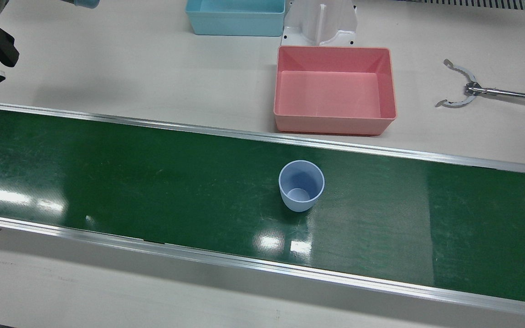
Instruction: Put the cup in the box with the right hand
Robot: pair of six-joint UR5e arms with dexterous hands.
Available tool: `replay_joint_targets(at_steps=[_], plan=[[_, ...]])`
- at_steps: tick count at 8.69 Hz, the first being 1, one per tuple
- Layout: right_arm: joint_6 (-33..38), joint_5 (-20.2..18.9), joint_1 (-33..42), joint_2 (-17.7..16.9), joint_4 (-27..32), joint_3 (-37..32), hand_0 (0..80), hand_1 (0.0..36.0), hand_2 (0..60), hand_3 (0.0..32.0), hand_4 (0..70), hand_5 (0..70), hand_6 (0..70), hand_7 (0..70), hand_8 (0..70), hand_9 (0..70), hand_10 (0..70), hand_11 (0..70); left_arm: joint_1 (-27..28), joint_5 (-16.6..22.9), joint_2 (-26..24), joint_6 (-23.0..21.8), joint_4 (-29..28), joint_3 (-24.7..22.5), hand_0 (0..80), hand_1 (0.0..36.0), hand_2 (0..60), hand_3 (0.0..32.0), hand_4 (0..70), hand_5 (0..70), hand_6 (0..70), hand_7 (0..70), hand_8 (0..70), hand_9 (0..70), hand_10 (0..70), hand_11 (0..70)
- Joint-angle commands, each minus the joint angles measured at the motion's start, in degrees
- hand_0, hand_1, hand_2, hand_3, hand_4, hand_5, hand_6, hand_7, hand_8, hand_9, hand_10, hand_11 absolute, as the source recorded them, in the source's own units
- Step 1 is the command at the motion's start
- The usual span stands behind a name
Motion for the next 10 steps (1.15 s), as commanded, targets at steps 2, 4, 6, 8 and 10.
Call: replay_joint_targets(at_steps=[2,4,6,8,10], plan=[[0.0,0.0,0.0,0.05,0.0,0.06,54.3,6.7,0.0,3.2,28.8,4.6,7.9,41.4,3.2,10.8,4.7,8.2,0.0,0.0,0.0,0.05,0.0,0.0,0.0,0.0,0.0,0.0,0.0,0.0,0.0,0.0,0.0,0.0,0.0,0.0],[0.0,0.0,0.0,0.05,0.0,0.06,54.1,6.7,0.0,2.8,28.8,4.5,8.0,41.6,3.1,10.7,4.7,8.3,0.0,0.0,0.0,0.05,0.0,0.0,0.0,0.0,0.0,0.0,0.0,0.0,0.0,0.0,0.0,0.0,0.0,0.0],[0.0,0.0,0.0,0.05,0.0,0.06,54.0,6.7,0.0,3.0,28.8,4.5,7.9,41.4,3.1,10.7,4.7,8.2,0.0,0.0,0.0,0.05,0.0,0.0,0.0,0.0,0.0,0.0,0.0,0.0,0.0,0.0,0.0,0.0,0.0,0.0],[0.0,0.0,0.0,-0.03,0.0,0.06,54.1,6.7,0.0,3.0,28.6,4.5,7.9,41.5,2.9,10.5,4.7,8.1,0.0,0.0,0.0,0.05,0.0,0.0,0.0,0.0,0.0,0.0,0.0,0.0,0.0,0.0,0.0,0.0,0.0,0.0],[0.0,0.0,0.0,-0.03,0.0,0.06,54.1,6.7,0.0,3.6,28.3,4.6,7.8,41.2,3.0,10.6,4.7,8.2,0.0,0.0,0.0,0.05,0.0,0.0,0.0,0.0,0.0,0.0,0.0,0.0,0.0,0.0,0.0,0.0,0.0,0.0]])
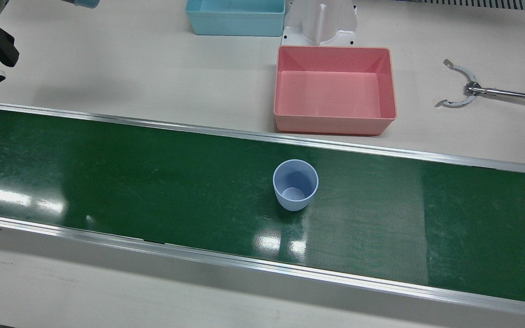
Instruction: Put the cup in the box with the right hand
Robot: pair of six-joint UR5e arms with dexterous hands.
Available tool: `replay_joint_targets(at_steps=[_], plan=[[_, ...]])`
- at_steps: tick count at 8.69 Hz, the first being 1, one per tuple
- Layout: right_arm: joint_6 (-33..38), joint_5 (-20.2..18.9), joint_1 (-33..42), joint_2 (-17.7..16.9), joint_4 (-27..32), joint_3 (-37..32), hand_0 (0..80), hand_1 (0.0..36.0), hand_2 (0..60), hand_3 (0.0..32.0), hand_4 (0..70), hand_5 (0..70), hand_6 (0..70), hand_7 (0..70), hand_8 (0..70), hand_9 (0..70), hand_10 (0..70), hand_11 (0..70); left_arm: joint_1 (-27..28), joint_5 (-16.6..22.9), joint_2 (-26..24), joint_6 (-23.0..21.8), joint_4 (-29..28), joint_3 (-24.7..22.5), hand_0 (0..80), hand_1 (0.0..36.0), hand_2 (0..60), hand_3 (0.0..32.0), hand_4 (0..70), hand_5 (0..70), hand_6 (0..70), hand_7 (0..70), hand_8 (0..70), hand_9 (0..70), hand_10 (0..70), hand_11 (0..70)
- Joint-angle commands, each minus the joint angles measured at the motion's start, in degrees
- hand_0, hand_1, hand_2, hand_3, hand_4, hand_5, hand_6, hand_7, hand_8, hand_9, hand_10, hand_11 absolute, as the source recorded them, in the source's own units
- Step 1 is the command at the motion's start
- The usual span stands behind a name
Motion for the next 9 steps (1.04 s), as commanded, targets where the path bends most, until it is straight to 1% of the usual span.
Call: replay_joint_targets(at_steps=[1,5,9], plan=[[0.0,0.0,0.0,-0.04,0.0,0.0,54.0,6.7,0.0,3.6,28.4,4.5,7.8,41.0,3.0,10.6,4.7,8.2,0.0,-0.09,0.0,-0.06,0.0,0.0,0.0,0.0,0.0,0.0,0.0,0.0,0.0,0.0,0.0,0.0,0.0,0.0],[0.0,0.0,0.0,0.05,0.0,0.0,54.1,6.5,0.0,3.8,28.6,4.5,7.8,41.2,3.0,10.5,4.7,8.1,-0.09,0.0,0.0,0.03,0.0,0.0,0.0,0.0,0.0,0.0,0.0,0.0,0.0,0.0,0.0,0.0,0.0,0.0],[0.0,0.0,0.0,-0.04,0.0,0.0,54.1,6.6,0.0,3.2,29.0,4.5,8.0,41.7,3.1,10.6,4.8,8.4,0.0,0.0,0.0,0.03,0.0,0.0,0.0,0.0,0.0,0.0,0.0,0.0,0.0,0.0,0.0,0.0,0.0,0.0]])
